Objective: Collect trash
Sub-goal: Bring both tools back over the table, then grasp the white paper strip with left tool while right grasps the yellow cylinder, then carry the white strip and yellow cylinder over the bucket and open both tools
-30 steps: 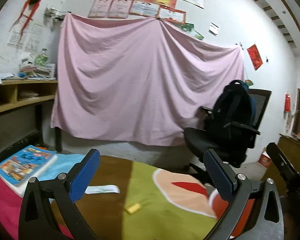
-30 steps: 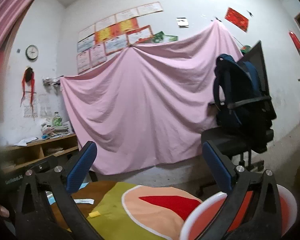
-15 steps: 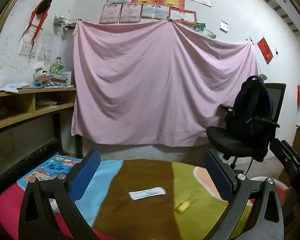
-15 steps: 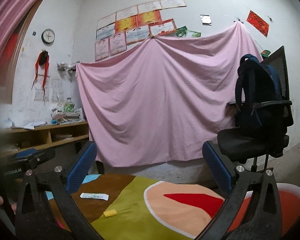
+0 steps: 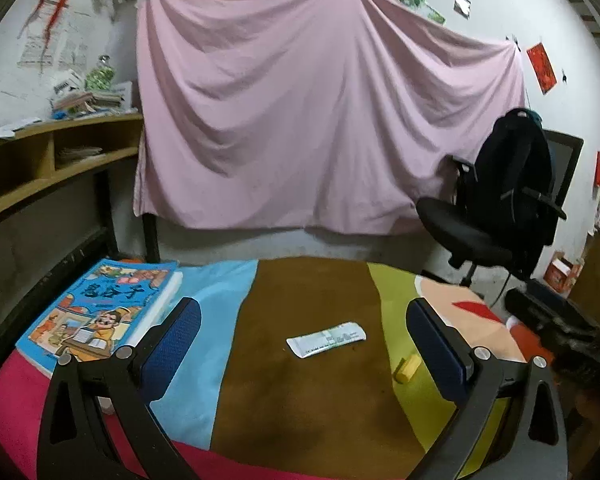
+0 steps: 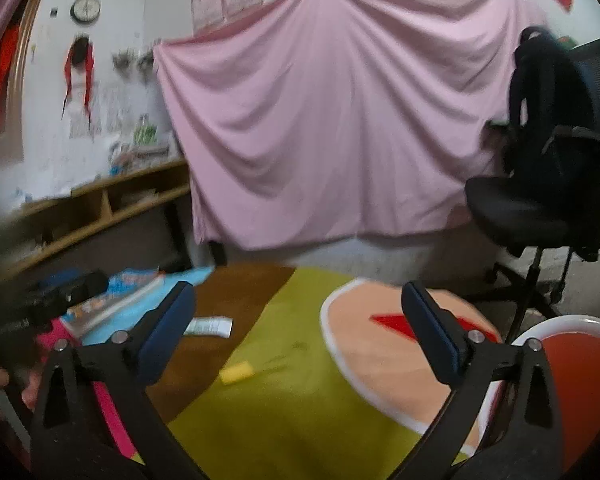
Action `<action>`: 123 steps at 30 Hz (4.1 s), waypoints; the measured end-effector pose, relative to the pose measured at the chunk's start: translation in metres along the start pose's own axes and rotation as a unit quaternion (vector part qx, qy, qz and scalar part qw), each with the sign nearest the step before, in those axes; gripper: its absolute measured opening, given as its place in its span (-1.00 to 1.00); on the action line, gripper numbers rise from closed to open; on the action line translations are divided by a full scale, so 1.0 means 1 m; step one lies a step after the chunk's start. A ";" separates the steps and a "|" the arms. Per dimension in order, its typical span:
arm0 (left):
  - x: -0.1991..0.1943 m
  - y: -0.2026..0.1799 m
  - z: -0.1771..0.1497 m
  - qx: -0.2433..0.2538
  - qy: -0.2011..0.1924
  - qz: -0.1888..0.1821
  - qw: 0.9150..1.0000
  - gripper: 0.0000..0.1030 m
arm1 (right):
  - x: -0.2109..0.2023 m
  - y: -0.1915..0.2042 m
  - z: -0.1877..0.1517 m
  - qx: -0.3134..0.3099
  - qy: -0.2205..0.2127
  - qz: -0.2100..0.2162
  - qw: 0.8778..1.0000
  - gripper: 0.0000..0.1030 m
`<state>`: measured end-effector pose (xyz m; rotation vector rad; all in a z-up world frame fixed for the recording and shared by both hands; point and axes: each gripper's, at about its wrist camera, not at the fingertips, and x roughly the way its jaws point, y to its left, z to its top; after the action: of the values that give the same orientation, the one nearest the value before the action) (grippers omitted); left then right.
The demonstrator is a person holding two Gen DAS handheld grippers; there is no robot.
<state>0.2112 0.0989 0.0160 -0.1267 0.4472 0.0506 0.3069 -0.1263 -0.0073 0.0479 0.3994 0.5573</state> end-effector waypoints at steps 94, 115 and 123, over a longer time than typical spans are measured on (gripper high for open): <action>-0.029 -0.271 0.011 0.202 0.024 -0.185 0.962 -0.66 | -0.182 -0.136 0.008 0.081 -0.148 -0.151 0.974 0.14; 0.007 -0.305 0.007 0.181 0.080 -0.232 0.952 -0.66 | -0.188 -0.172 -0.006 0.149 -0.112 -0.171 0.968 0.15; 0.022 -0.308 0.009 0.156 0.117 -0.252 0.948 -0.65 | -0.184 -0.176 -0.008 0.158 -0.098 -0.182 0.966 0.17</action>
<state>0.2588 -0.2041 0.0487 0.0686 0.6423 -0.5419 0.2501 -0.3733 0.0240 0.3270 0.2915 0.1199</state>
